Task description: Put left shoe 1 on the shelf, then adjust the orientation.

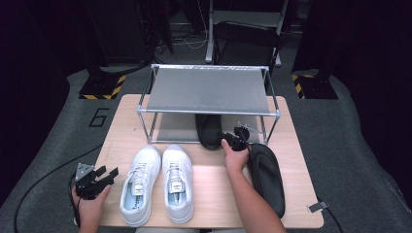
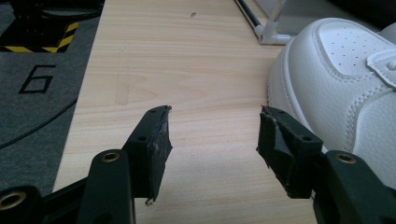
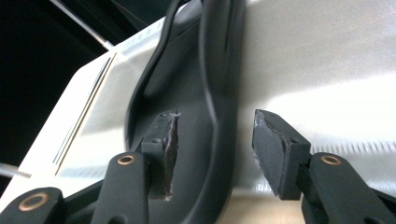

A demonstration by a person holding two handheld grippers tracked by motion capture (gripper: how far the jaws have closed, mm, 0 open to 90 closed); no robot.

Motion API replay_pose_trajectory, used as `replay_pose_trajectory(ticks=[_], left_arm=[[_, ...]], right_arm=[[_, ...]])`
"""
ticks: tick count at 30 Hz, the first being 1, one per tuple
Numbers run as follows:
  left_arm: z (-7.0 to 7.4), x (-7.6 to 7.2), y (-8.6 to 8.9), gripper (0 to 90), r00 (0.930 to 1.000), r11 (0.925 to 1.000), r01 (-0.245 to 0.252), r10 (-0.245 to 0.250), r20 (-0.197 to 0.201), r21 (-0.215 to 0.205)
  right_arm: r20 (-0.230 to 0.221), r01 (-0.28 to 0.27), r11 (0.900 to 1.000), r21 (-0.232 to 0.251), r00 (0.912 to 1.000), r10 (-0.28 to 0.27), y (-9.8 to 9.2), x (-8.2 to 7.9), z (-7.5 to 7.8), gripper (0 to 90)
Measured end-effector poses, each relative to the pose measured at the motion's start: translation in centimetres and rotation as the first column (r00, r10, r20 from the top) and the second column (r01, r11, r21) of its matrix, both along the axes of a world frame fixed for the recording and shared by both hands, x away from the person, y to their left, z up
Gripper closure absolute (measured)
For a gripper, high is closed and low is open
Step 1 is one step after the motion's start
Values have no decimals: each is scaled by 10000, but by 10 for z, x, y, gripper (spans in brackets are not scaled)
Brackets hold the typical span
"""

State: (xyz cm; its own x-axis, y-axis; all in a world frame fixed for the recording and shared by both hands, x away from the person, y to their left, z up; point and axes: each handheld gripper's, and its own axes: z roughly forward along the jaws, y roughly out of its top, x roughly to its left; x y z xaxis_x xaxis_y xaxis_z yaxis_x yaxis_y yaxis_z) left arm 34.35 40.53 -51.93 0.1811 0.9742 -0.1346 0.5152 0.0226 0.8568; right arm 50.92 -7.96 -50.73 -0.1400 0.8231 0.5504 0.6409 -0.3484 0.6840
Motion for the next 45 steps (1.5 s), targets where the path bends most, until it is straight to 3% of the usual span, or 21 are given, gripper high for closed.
replay_pose_trajectory(ticks=[6,7,11,12,17,18,20,29,37,45], left_arm=[[1,1,-3,430,10000,10000,52,-52,-26,47],[1,1,-3,430,10000,10000,49,-49,-58,42],[0,1,-4,429,9999,10000,63,-63,-82,47],[-1,2,-5,429,10000,10000,34,-34,44,89],[0,2,-5,429,9999,9999,90,-89,-55,65],[0,1,-5,429,9999,9999,130,-129,-110,83],[0,1,-5,429,9999,9999,120,-119,-106,81],[1,4,-7,430,9997,9996,239,-238,-73,118],[1,4,-8,430,9996,9995,265,-264,-106,155],[1,4,-10,430,9996,9994,285,-284,-82,201]], right_arm=[[251,-398,9992,83,9989,396,1,-23,11,486],[295,-591,9982,-39,9978,592,0,-34,16,483],[455,-821,9965,-147,9955,827,-1,-47,21,483],[534,-1018,9942,-336,9932,1034,-2,-55,25,487],[669,-1250,9901,-643,9894,1293,-6,-73,32,496],[853,-1288,9862,-1040,9868,1379,-8,-81,35,498],[896,-1286,9857,-1091,9863,1386,-9,-84,36,498],[1009,-1220,9825,-1404,9855,1367,-29,-126,46,498],[1051,-1180,9793,-1646,9851,1363,-44,-146,47,501],[1176,-652,9781,-1975,9890,897,-71,-170,44,509]])
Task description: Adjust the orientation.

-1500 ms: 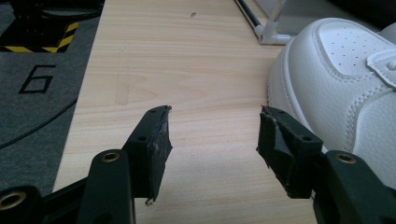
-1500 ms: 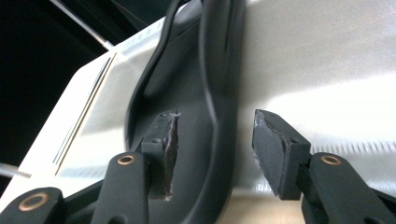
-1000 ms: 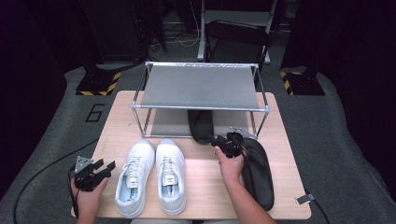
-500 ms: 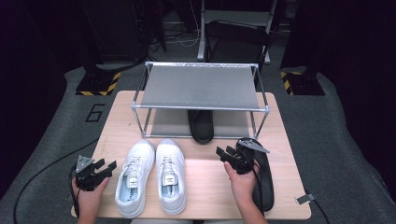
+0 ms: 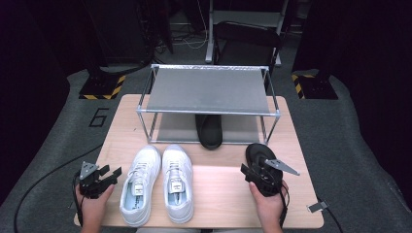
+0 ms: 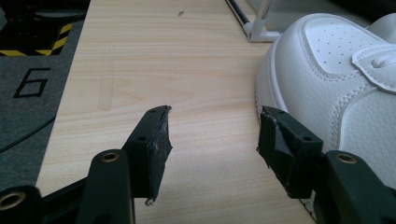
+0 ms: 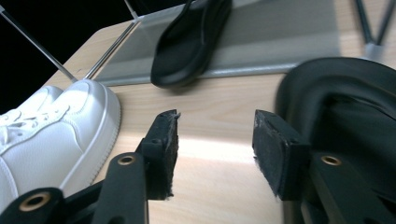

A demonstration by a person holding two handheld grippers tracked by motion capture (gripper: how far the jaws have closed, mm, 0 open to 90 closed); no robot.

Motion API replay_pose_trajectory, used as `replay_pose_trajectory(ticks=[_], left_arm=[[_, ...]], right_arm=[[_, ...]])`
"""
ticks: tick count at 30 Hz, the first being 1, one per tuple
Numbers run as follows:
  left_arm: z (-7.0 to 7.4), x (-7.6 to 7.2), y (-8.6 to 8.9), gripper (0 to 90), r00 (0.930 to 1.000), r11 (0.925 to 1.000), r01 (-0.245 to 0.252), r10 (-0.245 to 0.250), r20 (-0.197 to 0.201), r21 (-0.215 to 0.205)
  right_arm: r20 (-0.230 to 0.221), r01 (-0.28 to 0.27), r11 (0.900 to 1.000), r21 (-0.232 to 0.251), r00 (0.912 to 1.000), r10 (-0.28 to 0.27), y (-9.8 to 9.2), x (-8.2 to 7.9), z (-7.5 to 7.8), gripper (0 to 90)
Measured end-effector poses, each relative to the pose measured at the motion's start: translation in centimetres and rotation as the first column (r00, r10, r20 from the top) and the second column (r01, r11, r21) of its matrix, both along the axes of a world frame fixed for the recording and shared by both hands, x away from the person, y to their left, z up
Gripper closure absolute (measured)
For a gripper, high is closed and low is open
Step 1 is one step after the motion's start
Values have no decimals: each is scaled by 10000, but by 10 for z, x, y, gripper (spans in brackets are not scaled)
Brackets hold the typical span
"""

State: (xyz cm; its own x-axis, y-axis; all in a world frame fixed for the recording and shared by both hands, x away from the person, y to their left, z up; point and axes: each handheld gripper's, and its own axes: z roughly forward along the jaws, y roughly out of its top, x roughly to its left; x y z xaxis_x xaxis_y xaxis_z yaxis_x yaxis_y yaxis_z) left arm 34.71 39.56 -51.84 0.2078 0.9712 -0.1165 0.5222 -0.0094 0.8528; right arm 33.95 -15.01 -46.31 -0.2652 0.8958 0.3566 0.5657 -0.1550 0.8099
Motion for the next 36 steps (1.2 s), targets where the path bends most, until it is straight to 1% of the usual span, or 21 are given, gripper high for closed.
replay_pose_trajectory(ticks=[3,7,12,13,15,16,17,18,19,21,23,24,26,27,28,29,30,31,32,34,36], left_arm=[[1,0,0,431,10000,10000,41,-41,-33,20],[1,-1,0,431,10000,10000,30,-30,-29,45],[1,-1,0,431,10000,10000,17,-17,-43,18],[1,-1,0,431,10000,10000,17,-17,-51,19],[0,0,-1,431,10000,10000,35,-35,-57,37],[0,0,-1,431,10000,10000,29,-29,-38,29],[0,0,-1,431,10000,10000,27,-27,-40,19],[0,0,-1,431,10000,10000,32,-32,-57,12],[0,0,0,431,10000,10000,35,-35,-89,18],[0,0,0,431,10000,10000,19,-19,-66,6],[0,-1,0,431,10000,10000,-13,13,12,-20],[0,-1,0,431,10000,10000,-18,18,22,-26],[0,-1,1,431,10000,10000,-1,1,-16,-6],[-1,0,0,431,9999,10000,-62,63,93,-47],[0,-1,1,431,10000,10000,-11,11,-21,-26],[0,0,1,431,10000,10000,-21,20,-7,-39],[-1,0,0,431,9999,10000,-57,57,98,-43],[0,0,1,431,10000,10000,9,-9,-12,-6],[0,0,0,431,10000,10000,10,-10,-2,-14],[0,0,0,430,10000,10000,8,-8,23,-10],[0,0,0,431,10000,10000,1,-1,-12,-3]], right_arm=[[-63,215,9997,-153,9997,-216,-13,-14,-3,529],[-128,384,9983,-442,9992,-390,-20,-24,-10,531],[-258,608,9969,-496,9977,-622,-26,-30,-17,513],[-188,725,9945,-754,9971,-742,-27,-31,-19,512],[-150,720,9938,-853,9972,-735,-28,-31,-21,512],[-232,711,9934,-895,9970,-735,-28,-30,-22,515],[-349,604,9926,-1050,9973,-644,-27,-27,-26,567],[-349,604,9926,-1050,9973,-644,-27,-27,-26,567],[-504,508,9933,-1035,9971,-562,-26,-25,-27,589],[-581,376,9927,-1144,9973,-445,-25,-22,-30,647],[-802,334,9923,-1190,9958,-432,-23,-17,-34,747],[-802,334,9923,-1190,9958,-432,-23,-17,-34,747],[-1068,328,9923,-1191,9932,-456,-23,-16,-39,801],[-1055,379,9917,-1227,9931,-510,-22,-16,-40,812],[-1041,375,9926,-1158,9933,-497,-23,-16,-42,817],[-1048,392,9926,-1150,9932,-513,-23,-17,-42,821],[-1064,412,9923,-1167,9929,-538,-23,-17,-41,824],[-1073,468,9918,-1193,9924,-597,-22,-17,-41,827],[-1047,465,9914,-1225,9927,-595,-21,-18,-40,828],[-1086,404,9936,-1053,9927,-519,-17,-20,-38,830],[-1134,134,9957,-919,9933,-239,-8,-22,-37,829]])
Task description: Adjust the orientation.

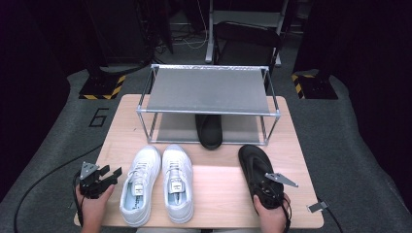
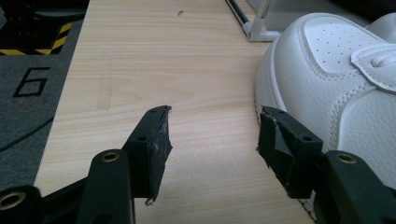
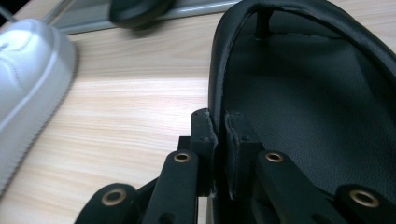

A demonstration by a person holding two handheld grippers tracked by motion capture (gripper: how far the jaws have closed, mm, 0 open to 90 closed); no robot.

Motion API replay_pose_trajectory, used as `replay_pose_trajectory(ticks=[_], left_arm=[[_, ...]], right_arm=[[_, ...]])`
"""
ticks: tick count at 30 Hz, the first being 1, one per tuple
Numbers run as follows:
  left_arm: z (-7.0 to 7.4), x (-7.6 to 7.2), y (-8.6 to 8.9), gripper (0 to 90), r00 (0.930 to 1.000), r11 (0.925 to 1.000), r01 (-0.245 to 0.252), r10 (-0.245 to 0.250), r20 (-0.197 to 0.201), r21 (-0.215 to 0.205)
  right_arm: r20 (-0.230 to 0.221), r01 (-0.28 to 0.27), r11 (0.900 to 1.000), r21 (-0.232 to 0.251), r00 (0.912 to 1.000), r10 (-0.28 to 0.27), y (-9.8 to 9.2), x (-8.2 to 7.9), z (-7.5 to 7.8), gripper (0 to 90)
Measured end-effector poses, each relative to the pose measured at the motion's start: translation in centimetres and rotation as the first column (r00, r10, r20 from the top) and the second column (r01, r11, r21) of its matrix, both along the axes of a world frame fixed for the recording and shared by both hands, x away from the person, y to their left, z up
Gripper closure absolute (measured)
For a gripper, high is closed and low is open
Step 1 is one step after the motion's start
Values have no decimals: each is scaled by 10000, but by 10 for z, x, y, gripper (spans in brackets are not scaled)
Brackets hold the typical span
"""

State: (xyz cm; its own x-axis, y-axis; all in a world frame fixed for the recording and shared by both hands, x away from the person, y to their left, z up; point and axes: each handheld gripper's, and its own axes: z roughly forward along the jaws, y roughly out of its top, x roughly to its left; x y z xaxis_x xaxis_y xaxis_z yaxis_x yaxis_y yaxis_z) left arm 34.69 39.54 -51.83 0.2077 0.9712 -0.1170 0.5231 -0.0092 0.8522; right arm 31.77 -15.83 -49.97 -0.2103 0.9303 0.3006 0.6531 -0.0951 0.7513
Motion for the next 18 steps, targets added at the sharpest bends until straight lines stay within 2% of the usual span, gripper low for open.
replay_pose_trajectory(ticks=[4,5,9,14,15,17,18], left_arm=[[0,0,-1,431,10000,10000,32,-32,-2,25],[0,0,-1,431,10000,10000,25,-26,5,35],[0,0,0,431,10000,10000,10,-10,-15,17],[0,0,-1,431,10000,10000,14,-14,-2,13],[0,0,0,431,10000,10000,1,-1,3,6],[0,-1,0,430,10000,10000,5,-5,-5,7],[0,-1,1,430,10000,10000,1,-1,-4,9]], right_arm=[[-5,-432,9991,43,9991,432,14,-1,0,827],[55,-725,9971,215,9974,724,25,-2,-1,827],[8,-973,9945,384,9953,973,37,-1,0,825],[25,-1388,9897,348,9903,1388,56,2,-1,817],[-5,-1440,9888,387,9896,1441,58,2,-1,806],[322,-1541,9867,523,9878,1525,58,1,1,724],[368,-1583,9859,541,9870,1564,57,1,3,716]])
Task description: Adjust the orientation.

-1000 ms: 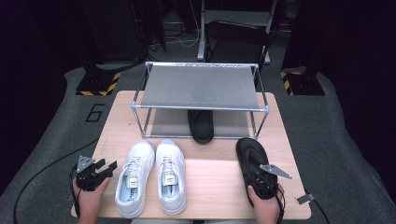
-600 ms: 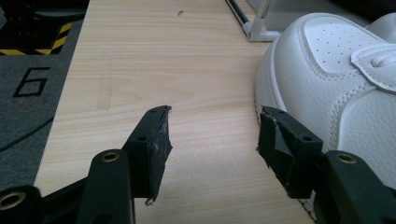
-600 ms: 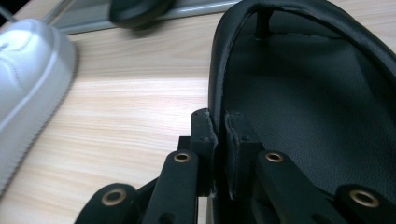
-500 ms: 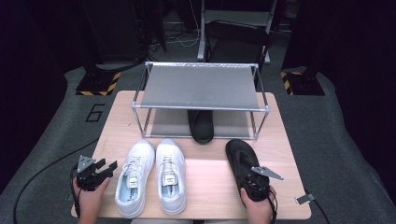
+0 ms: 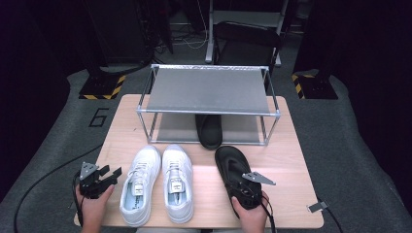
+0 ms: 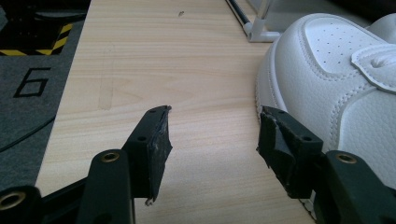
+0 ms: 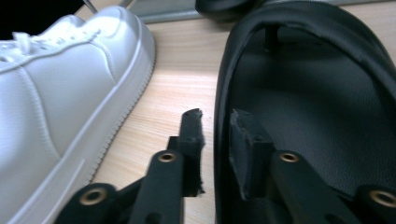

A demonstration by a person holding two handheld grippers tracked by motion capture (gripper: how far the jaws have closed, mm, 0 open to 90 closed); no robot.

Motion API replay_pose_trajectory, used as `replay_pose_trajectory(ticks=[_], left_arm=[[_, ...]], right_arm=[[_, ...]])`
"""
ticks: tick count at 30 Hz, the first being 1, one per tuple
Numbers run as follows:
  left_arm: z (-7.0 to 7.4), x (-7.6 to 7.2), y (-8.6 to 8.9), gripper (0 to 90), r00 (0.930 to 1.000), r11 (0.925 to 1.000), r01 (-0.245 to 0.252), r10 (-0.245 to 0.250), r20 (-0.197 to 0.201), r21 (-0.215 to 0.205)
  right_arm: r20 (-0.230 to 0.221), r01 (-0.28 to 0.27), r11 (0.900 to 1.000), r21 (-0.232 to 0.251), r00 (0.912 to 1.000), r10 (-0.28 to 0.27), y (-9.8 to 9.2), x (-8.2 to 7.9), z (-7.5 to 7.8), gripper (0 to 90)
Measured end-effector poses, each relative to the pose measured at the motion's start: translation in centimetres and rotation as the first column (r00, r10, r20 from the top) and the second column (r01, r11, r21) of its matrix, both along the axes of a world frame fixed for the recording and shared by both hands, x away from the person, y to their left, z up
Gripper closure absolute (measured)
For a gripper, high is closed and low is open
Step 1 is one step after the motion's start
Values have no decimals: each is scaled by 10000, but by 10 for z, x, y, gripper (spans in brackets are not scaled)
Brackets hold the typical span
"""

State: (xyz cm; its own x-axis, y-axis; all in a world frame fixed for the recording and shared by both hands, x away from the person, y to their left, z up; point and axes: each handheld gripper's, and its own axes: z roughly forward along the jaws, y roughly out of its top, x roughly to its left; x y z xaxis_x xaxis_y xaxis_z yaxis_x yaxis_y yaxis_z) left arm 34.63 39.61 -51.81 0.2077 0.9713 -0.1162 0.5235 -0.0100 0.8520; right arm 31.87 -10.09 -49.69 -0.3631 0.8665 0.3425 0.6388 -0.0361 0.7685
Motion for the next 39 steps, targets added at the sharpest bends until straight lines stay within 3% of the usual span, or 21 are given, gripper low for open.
replay_pose_trajectory(ticks=[4,10,16,17,23,29,37,39], left_arm=[[0,0,0,430,10000,10000,-29,29,28,-22],[0,0,-1,430,10000,10000,19,-19,-8,10],[0,0,-1,430,10000,10000,-42,42,8,-22],[0,0,0,430,10000,10000,-24,24,-57,-17],[-1,0,-1,430,10000,10000,2,-2,-72,7],[-1,0,-1,430,10000,10000,-8,7,-72,-20],[-2,1,-1,430,9999,10000,-82,82,73,9],[-1,1,-1,430,10000,10000,-14,14,-65,-3]], right_arm=[[58,-67,10000,-7,10000,67,-10,-4,6,688],[325,584,9982,-158,9978,-579,-41,-10,12,548],[353,954,9954,3,9948,-954,-57,-13,11,472],[454,1213,9925,-129,9917,-1206,-61,-15,11,436],[621,1503,9863,-686,9873,-1462,-74,-16,9,416],[207,1661,9834,-733,9861,-1650,-82,-11,-2,395],[-433,1382,9899,-322,9893,-1395,-83,-3,-13,399],[-522,1329,9908,-248,9896,-1340,-82,-3,-16,404]])
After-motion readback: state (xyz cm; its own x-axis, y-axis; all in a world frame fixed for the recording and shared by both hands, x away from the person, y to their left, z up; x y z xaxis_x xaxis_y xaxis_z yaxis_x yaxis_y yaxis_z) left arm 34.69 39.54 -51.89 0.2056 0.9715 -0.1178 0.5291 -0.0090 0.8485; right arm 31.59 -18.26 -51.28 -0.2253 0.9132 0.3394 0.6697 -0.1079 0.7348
